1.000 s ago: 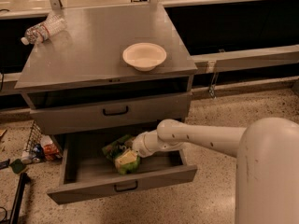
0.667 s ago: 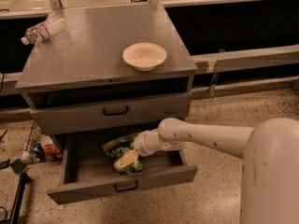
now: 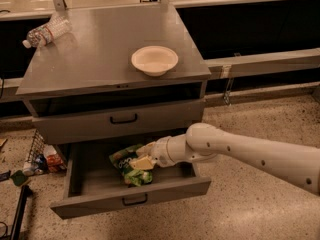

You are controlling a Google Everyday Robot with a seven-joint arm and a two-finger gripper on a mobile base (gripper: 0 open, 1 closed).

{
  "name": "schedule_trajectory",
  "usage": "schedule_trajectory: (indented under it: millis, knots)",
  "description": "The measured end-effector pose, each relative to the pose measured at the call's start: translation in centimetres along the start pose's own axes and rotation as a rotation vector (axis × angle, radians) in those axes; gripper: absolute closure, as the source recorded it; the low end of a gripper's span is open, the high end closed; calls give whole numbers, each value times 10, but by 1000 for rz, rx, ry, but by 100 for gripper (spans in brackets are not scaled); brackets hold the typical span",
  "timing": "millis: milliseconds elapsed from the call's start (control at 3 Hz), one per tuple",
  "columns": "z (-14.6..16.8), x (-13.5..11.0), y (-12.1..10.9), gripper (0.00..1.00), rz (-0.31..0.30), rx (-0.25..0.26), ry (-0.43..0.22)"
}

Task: Place green rice chip bag into middle drawer

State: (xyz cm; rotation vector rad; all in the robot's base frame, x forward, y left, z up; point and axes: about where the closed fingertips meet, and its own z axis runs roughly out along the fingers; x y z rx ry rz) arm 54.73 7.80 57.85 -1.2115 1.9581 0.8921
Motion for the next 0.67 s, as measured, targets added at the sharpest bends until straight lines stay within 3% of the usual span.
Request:
schedule_trajectory:
  millis: [333,667]
  knots:
    - [-14,-5,3,64,4,13,-10]
    - [-14,-6,5,42,4,11,-10]
